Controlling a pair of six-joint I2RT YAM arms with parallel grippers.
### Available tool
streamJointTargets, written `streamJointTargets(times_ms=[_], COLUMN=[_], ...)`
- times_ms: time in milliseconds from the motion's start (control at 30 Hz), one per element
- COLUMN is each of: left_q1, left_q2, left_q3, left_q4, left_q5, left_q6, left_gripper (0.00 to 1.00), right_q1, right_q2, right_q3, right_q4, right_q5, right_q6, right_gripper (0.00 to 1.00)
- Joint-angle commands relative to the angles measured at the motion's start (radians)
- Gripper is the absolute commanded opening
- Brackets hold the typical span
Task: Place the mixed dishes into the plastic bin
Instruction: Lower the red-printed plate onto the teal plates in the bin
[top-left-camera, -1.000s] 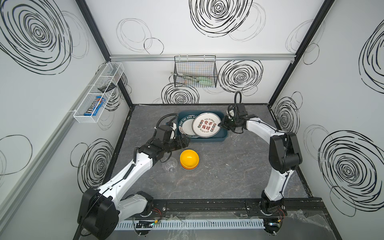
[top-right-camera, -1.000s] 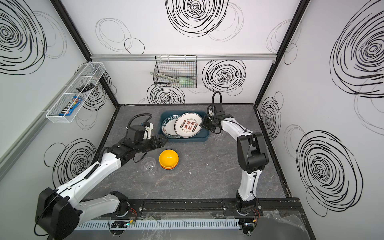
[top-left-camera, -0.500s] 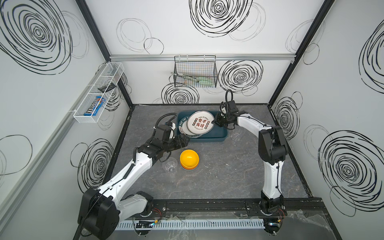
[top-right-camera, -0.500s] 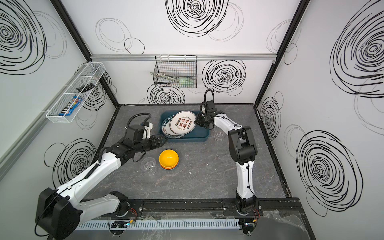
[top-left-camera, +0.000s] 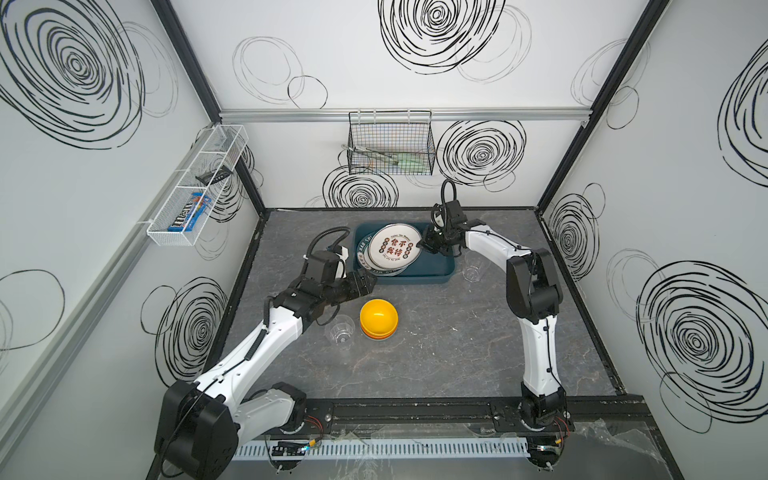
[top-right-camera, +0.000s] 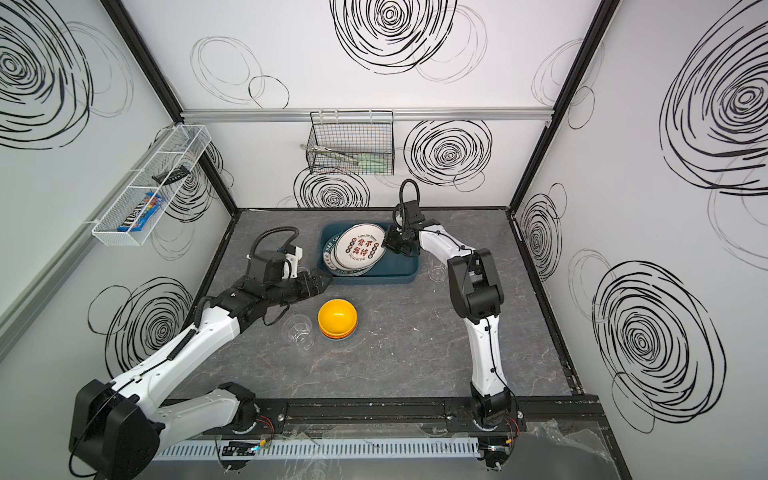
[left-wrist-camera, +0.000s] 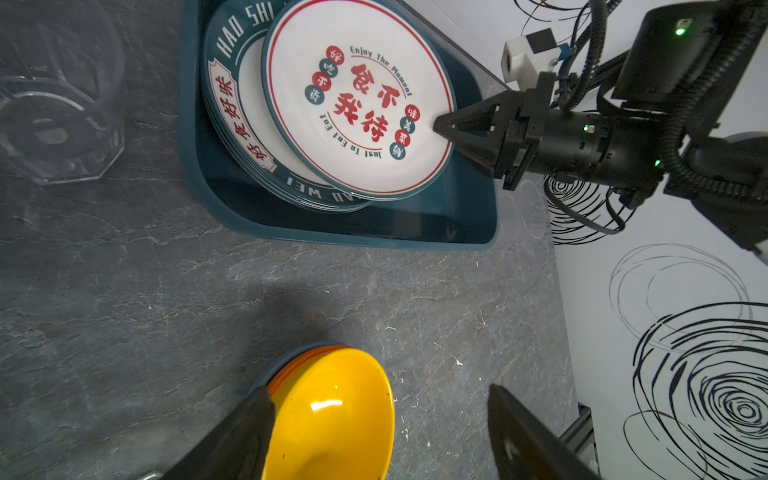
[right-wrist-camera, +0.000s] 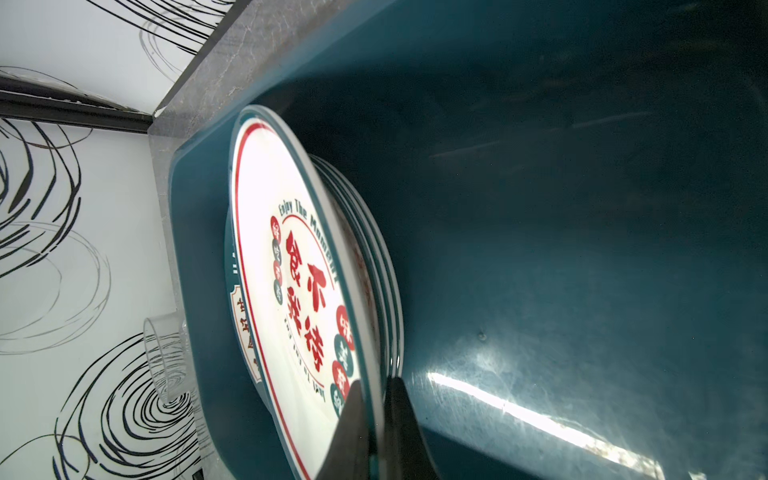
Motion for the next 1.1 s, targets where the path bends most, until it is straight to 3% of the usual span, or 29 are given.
streamJointTargets(times_ms=[0,333,600,1067], left_q1=[0.011,0.017,0.019,0.019], left_q2=[-0.021,-0.028,-0.032,-0.048], left_q3=[-0.016,-0.031,-0.043,-0.063], left_q4=[0.032,0.039,0.050,0.054], left_q5=[0.014,0.019,0.024,0.026], left_q6=[-0.005,-0.011,-0.017,-0.028], left_gripper=[0.84,0.84,0.84,0.84], right_q1=[0.008,0.023,0.034,0.069], right_q2=[0.011,0.049,0.063,0.051], right_q3=[0.038,0.049,0.046,0.068], right_q4=[0.003,-0.001,-0.021,-0.077], right_q5=[-0.004,0.003,0.019,0.090], right_q6=[0.016,0.015,0.012,-0.052], right_gripper=[0.00,0.00,0.22,0.32])
